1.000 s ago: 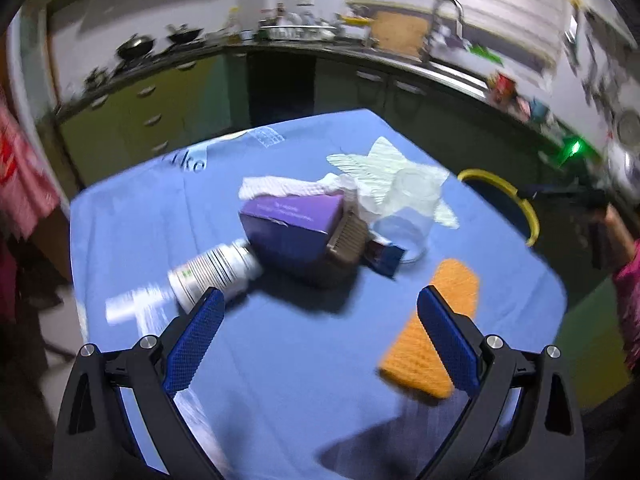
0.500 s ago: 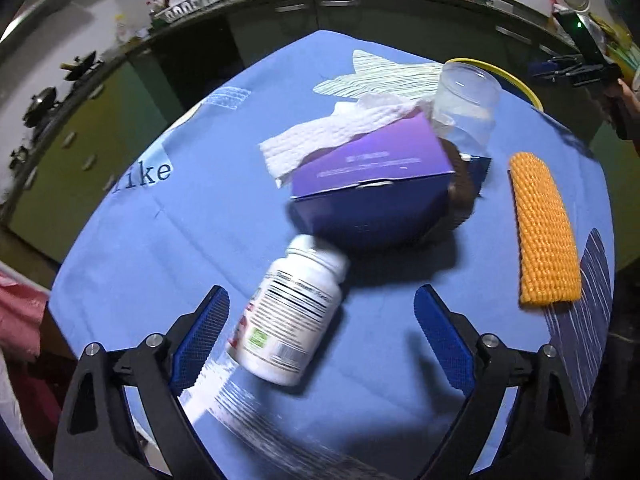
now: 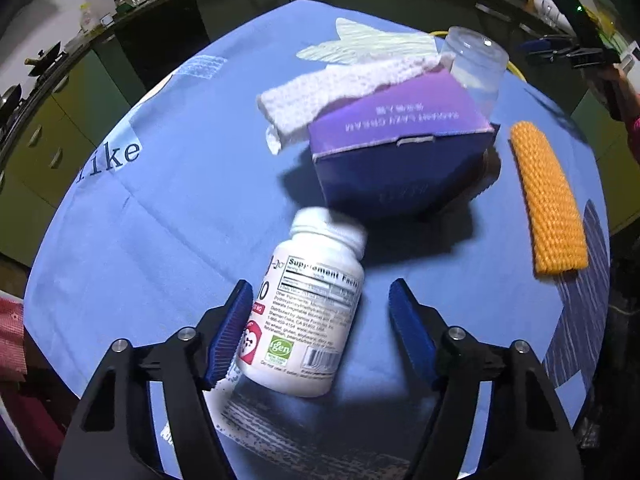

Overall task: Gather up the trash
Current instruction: 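Grasp the white supplement bottle with the left gripper, then carry the supplement bottle over the bin and drop it with the left gripper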

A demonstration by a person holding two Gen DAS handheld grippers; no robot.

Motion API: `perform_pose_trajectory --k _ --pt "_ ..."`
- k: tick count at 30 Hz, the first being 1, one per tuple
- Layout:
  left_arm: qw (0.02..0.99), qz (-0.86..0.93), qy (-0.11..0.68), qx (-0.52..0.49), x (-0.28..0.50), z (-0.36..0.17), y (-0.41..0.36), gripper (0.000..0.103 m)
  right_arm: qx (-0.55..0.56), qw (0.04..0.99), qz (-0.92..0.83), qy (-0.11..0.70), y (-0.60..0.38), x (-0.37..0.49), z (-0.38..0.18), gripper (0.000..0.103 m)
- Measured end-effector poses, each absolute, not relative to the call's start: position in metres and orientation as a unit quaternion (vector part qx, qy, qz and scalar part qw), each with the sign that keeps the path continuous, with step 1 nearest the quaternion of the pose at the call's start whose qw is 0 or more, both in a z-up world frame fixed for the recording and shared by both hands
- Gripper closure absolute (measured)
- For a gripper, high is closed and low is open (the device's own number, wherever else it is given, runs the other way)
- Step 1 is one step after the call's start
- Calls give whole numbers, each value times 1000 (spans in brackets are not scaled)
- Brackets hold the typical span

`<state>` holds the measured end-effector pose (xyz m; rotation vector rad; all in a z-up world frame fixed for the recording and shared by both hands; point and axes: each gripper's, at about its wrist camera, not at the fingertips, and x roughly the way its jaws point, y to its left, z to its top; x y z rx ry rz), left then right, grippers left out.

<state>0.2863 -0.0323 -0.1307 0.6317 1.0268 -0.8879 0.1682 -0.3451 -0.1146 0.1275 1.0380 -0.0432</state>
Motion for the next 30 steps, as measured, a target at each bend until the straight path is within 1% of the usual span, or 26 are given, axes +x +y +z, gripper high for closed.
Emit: perform_pose_trajectory --k 2,3,5,6,13,17,22,26,30 --pt "733 -406 469 278 287 -131 -31 43 61 867 -19 495 -343 167 -115 30" --pt "735 -404 471 271 288 -132 -30 45 61 867 -19 495 -343 167 -115 30" --pt "737 -403 476 260 288 -133 -27 55 64 867 -18 494 -343 166 -115 30" --pt "738 -401 481 252 289 -135 -26 56 64 868 -17 493 -342 165 -115 30" --pt "755 -375 478 247 271 -134 -21 56 71 871 -9 487 -341 157 -115 30" --pt "753 -379 477 249 249 -128 -22 56 75 872 -7 483 -342 152 -118 30" --pt "755 -396 456 254 211 -105 -33 56 82 876 -10 475 -346 142 -118 30" --pt "750 -421 435 266 180 -76 -62 56 85 880 -33 466 -357 128 -115 30" --pt "742 -451 412 277 162 -48 -119 56 98 883 -64 455 -377 108 -113 30"
